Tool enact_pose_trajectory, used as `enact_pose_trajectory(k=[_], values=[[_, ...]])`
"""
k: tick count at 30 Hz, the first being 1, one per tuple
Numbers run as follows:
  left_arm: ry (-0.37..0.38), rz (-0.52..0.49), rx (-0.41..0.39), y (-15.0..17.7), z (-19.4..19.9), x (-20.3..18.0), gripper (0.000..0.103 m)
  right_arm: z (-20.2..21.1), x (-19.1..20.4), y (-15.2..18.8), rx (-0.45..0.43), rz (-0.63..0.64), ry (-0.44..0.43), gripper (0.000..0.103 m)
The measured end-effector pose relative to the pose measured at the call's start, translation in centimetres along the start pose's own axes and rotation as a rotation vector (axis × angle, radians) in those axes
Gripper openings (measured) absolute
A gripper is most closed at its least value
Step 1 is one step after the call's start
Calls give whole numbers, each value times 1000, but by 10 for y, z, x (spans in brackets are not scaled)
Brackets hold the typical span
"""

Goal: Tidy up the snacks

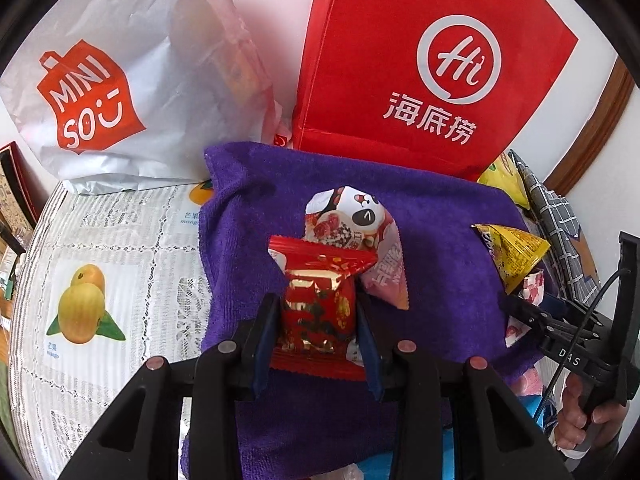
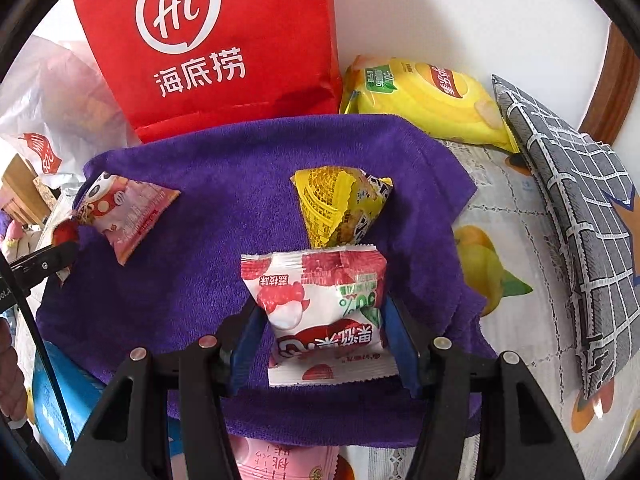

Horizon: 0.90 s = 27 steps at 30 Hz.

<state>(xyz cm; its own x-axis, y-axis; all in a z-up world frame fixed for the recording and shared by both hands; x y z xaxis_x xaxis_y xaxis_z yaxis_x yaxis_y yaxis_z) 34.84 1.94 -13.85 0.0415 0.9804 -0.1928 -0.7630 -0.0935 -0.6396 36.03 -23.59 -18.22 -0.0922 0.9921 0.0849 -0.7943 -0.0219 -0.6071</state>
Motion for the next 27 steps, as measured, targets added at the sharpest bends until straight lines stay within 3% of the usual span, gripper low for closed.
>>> enact_pose_trajectory(k=[5,9,11,18,22,27], values=[[20,3,7,-1,4,-3,39,10,2,-1,-9,3,-8,64],[21,-2,-18,0,18,-7,56,29,3,-2,-43,6,1,69],[20,-5,-32,0,27,-10,57,38,4,-2,-58,8,7,75],[15,-6,-73,5,64,-17,63,83,2,5,-111,10,46,78],[9,-15,-97,13,89,-23,65,115,1,14,-161,13,79,87],[3,-20,-121,30,119,-28,66,149,1,29,-202,18,114,88]])
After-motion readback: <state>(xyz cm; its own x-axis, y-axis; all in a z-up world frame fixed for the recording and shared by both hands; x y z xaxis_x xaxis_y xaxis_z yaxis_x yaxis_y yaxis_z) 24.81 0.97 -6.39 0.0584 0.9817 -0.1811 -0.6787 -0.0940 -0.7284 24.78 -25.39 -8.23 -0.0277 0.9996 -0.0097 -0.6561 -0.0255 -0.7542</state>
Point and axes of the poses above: each gripper's, at about its wrist camera, not at the fingertips, and z roughly against the way its jaws point, x to its left, y to its underside, the point moved 1 cm from there along -z, roughly the way its jaws point, and after that the axes turned 8 degrees about -x, right-handed, at the moved point
